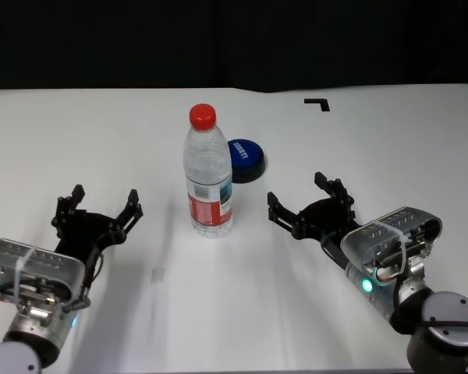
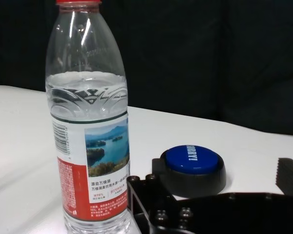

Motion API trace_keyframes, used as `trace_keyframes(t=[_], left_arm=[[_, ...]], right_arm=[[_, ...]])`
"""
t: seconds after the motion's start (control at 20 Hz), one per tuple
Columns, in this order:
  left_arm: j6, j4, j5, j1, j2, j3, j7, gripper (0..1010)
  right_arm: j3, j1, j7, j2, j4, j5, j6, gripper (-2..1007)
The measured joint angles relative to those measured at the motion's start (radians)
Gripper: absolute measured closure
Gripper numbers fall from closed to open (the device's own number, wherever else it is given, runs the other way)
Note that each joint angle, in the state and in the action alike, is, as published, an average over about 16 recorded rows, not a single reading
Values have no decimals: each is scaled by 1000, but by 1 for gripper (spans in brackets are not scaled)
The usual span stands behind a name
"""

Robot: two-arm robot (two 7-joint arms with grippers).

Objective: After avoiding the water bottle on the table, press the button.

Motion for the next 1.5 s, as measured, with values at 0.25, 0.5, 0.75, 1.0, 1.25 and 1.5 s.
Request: trace_keyframes(t=[0.25, 0.5, 0.75, 1.0, 1.25, 1.5], left_arm=[[0, 0, 0, 0, 0, 0, 0, 7], [0, 0, 0, 0, 0, 0, 0, 7], [0, 0, 0, 0, 0, 0, 0, 7], [0, 0, 0, 0, 0, 0, 0, 7], [0, 0, 0, 0, 0, 0, 0, 7], [0, 0, 0, 0, 0, 0, 0, 7]], right_arm=[[0, 1, 0, 0, 0, 1, 0, 2], [0, 1, 0, -1, 1, 1, -1, 2], [0, 1, 0, -1, 1, 1, -1, 2], [0, 1, 0, -1, 1, 1, -1, 2], [0, 1, 0, -1, 1, 1, -1, 2], [0, 1, 0, -1, 1, 1, -1, 2]])
